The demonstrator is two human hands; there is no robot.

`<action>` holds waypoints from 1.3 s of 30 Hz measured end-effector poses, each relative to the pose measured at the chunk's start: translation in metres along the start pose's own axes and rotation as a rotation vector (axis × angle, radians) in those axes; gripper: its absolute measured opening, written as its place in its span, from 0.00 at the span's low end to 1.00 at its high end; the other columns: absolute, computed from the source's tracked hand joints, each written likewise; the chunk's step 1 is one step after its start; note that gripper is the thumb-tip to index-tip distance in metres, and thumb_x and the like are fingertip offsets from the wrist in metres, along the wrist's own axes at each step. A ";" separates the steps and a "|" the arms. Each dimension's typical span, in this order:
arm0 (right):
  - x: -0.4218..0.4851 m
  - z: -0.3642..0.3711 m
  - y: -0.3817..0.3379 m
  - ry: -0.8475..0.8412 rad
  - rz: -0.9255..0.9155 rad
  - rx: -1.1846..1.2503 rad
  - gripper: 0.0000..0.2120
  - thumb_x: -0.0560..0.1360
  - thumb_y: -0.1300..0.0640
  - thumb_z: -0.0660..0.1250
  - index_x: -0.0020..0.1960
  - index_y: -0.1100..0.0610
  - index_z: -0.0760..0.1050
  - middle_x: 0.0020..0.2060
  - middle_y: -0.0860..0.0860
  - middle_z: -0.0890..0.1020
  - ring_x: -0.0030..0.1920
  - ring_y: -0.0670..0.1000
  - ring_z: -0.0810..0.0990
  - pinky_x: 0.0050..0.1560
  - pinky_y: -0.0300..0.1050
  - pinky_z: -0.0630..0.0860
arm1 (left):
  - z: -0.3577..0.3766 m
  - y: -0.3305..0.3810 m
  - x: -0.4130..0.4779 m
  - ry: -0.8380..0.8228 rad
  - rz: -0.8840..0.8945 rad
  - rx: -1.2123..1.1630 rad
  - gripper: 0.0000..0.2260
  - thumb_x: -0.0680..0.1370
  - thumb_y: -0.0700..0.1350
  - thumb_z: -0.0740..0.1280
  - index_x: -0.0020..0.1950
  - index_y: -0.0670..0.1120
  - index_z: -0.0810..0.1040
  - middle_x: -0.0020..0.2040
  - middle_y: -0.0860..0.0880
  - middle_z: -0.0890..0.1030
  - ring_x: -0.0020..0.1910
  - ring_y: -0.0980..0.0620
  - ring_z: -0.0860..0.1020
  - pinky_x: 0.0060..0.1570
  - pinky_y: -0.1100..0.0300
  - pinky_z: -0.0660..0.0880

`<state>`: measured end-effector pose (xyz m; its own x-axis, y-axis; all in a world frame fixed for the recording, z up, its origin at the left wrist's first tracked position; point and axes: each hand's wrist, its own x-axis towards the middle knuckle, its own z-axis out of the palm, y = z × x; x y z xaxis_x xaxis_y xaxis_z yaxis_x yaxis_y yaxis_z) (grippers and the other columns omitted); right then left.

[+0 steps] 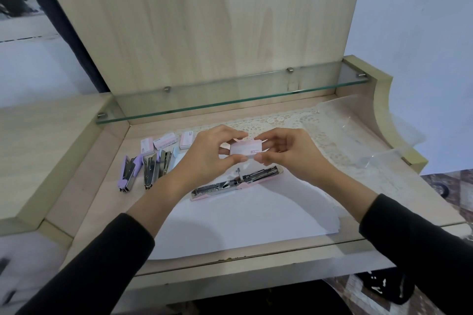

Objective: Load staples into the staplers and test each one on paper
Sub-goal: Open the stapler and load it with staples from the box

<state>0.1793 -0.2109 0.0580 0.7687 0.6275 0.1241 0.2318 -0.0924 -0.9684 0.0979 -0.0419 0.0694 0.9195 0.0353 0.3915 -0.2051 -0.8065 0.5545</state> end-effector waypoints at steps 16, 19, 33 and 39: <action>-0.002 -0.001 0.008 0.096 -0.044 -0.082 0.14 0.64 0.66 0.75 0.42 0.53 0.76 0.33 0.52 0.81 0.32 0.53 0.80 0.38 0.40 0.79 | 0.017 0.013 -0.008 0.359 -0.238 -0.272 0.17 0.64 0.37 0.77 0.48 0.49 0.77 0.39 0.53 0.79 0.36 0.59 0.80 0.42 0.69 0.77; 0.000 0.000 0.008 0.102 -0.050 -0.118 0.14 0.63 0.65 0.76 0.43 0.53 0.76 0.33 0.52 0.80 0.32 0.51 0.80 0.38 0.38 0.78 | 0.016 0.015 -0.008 0.384 -0.219 -0.293 0.19 0.65 0.36 0.76 0.50 0.50 0.76 0.38 0.55 0.80 0.37 0.62 0.80 0.41 0.71 0.76; 0.006 0.001 0.011 0.076 -0.124 -0.232 0.15 0.65 0.65 0.75 0.51 0.57 0.80 0.36 0.58 0.82 0.33 0.51 0.78 0.37 0.40 0.75 | 0.020 0.005 -0.011 0.303 -0.262 -0.314 0.17 0.67 0.34 0.74 0.55 0.42 0.79 0.39 0.55 0.79 0.36 0.63 0.78 0.45 0.71 0.75; 0.009 0.000 0.012 0.065 -0.124 -0.269 0.15 0.66 0.64 0.74 0.52 0.57 0.80 0.37 0.59 0.82 0.33 0.49 0.76 0.36 0.37 0.73 | 0.018 0.006 -0.011 0.262 -0.219 -0.263 0.20 0.69 0.35 0.73 0.58 0.49 0.76 0.40 0.57 0.78 0.38 0.66 0.77 0.45 0.74 0.74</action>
<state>0.1889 -0.2063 0.0477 0.7591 0.5967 0.2602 0.4693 -0.2246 -0.8540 0.0924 -0.0576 0.0546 0.8415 0.3647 0.3985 -0.1248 -0.5866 0.8002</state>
